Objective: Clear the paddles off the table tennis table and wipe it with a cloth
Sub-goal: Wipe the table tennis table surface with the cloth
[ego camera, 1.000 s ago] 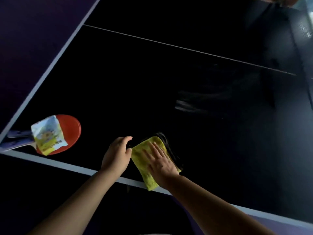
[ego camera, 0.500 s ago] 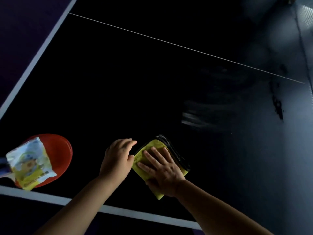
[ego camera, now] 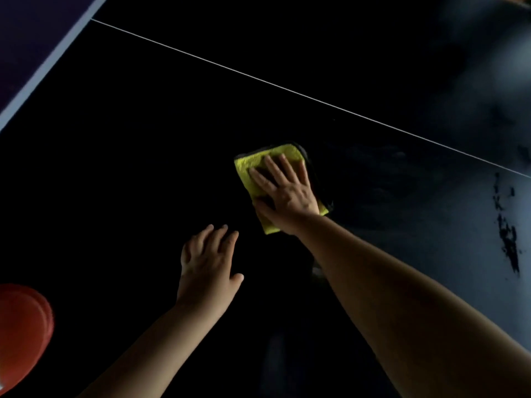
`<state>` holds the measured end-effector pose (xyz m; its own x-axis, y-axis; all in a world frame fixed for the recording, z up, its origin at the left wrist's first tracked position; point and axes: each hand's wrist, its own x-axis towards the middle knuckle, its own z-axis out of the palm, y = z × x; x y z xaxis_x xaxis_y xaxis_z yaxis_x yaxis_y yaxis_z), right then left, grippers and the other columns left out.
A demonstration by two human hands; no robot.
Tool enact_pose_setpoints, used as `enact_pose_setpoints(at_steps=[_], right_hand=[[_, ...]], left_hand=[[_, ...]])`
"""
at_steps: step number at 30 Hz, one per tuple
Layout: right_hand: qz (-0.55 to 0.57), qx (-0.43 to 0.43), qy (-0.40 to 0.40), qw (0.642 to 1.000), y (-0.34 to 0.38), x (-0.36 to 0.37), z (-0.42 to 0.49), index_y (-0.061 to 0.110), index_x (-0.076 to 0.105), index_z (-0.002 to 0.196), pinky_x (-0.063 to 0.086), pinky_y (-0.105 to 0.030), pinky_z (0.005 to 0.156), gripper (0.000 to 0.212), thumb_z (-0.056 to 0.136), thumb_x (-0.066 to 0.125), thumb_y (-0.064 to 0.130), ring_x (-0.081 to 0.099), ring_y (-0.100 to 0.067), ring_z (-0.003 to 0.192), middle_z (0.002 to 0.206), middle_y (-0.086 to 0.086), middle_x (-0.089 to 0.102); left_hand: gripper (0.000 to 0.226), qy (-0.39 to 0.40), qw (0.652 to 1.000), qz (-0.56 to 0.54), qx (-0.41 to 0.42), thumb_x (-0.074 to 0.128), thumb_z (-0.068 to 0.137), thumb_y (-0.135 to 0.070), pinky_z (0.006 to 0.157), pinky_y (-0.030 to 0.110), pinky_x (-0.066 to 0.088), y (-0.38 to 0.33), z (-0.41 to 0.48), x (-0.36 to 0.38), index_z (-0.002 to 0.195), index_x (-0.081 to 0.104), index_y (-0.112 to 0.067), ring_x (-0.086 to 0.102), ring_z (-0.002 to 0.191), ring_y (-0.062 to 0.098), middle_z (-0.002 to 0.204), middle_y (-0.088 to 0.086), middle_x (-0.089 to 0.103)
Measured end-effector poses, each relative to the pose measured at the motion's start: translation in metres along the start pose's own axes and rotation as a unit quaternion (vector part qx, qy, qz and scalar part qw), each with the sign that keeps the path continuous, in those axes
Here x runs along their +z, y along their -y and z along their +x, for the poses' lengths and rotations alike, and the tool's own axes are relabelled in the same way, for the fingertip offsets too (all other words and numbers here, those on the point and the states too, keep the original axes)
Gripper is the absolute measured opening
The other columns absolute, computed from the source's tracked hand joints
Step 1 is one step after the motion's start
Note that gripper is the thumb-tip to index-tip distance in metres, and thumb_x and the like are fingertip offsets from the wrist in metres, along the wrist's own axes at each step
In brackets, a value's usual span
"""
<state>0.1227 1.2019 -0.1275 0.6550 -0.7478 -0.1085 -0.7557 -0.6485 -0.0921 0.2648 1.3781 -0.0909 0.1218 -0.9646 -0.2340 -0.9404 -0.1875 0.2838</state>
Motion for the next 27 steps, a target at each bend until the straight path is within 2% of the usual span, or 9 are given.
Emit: enact_pose_setpoints(at_steps=[4,8,11,16,18,20,21,27], right_hand=[[-0.015,0.042,-0.017,0.999,-0.06,-0.007,0.059,0.043,0.021,0.152,-0.001,-0.052,0.12,0.069,0.088,0.029,0.066,0.006,-0.025,0.151,0.163,0.001,0.014],[0.006,0.051,-0.017,0.999,-0.118,-0.015,0.099,0.035,0.015,0.155,-0.002,-0.048,0.121,0.077,0.086,0.029,0.064,0.003,-0.022,0.151,0.164,0.003,0.01],[0.018,0.067,-0.018,0.997,-0.16,-0.022,0.115,0.036,0.016,0.155,-0.004,-0.048,0.121,0.076,0.086,0.033,0.063,0.001,-0.021,0.151,0.164,0.004,0.008],[0.012,0.132,-0.01,0.991,-0.213,-0.029,0.116,0.047,0.015,0.151,-0.012,-0.061,0.115,0.067,0.088,0.031,0.062,-0.013,-0.03,0.149,0.165,-0.003,-0.001],[0.021,0.139,-0.002,0.99,-0.216,-0.03,0.113,0.049,0.013,0.151,-0.011,-0.064,0.113,0.065,0.089,0.029,0.061,-0.015,-0.031,0.149,0.165,-0.004,-0.004],[0.036,0.134,0.014,0.99,-0.214,-0.031,0.109,0.049,0.011,0.151,-0.008,-0.063,0.114,0.063,0.092,0.029,0.059,-0.015,-0.031,0.149,0.165,-0.004,-0.005],[0.042,0.132,0.017,0.99,-0.214,-0.03,0.107,0.049,0.011,0.152,-0.006,-0.062,0.115,0.062,0.093,0.029,0.058,-0.015,-0.031,0.149,0.165,-0.003,-0.005],[0.037,0.1,0.019,0.994,-0.2,-0.021,0.054,0.049,0.008,0.152,-0.005,-0.057,0.117,0.066,0.091,0.035,0.057,-0.013,-0.028,0.149,0.165,-0.002,-0.006]], left_hand=[[0.097,-0.013,0.999,0.028,0.012,0.091,0.033,-0.042,0.093,0.055,0.042,-0.035,0.038,0.013,0.121,0.062,-0.013,0.038,0.122,0.029,0.126,0.01,0.059],[0.104,-0.012,0.999,0.048,0.016,0.089,0.033,-0.05,0.099,0.056,0.035,-0.065,0.063,0.027,0.126,0.058,-0.015,0.034,0.127,0.03,0.133,0.011,0.054],[0.109,-0.025,0.998,0.057,0.009,0.087,0.031,-0.054,0.101,0.056,0.031,-0.081,0.07,0.031,0.128,0.056,-0.016,0.032,0.129,0.031,0.135,0.011,0.052],[0.113,-0.003,0.996,0.086,-0.017,0.089,0.03,-0.053,0.103,0.058,0.028,-0.096,0.076,0.033,0.131,0.053,-0.018,0.029,0.13,0.031,0.136,0.01,0.051],[0.11,0.029,0.994,0.098,-0.035,0.084,0.047,-0.055,0.109,0.059,0.018,-0.104,0.076,0.027,0.142,0.038,-0.025,0.015,0.139,0.028,0.149,0.005,0.035],[0.102,0.053,0.992,0.101,-0.052,0.069,0.069,-0.059,0.114,0.051,-0.004,-0.109,0.078,0.023,0.149,0.011,-0.034,-0.008,0.143,0.024,0.158,-0.004,0.005],[0.1,0.069,0.989,0.114,-0.058,0.064,0.073,-0.06,0.114,0.048,-0.008,-0.11,0.079,0.021,0.149,0.004,-0.035,-0.014,0.143,0.023,0.157,-0.006,-0.002],[0.098,0.07,0.989,0.114,-0.062,0.064,0.074,-0.059,0.115,0.048,-0.004,-0.113,0.075,0.022,0.149,0.006,-0.035,-0.01,0.144,0.023,0.157,-0.006,0.0]])
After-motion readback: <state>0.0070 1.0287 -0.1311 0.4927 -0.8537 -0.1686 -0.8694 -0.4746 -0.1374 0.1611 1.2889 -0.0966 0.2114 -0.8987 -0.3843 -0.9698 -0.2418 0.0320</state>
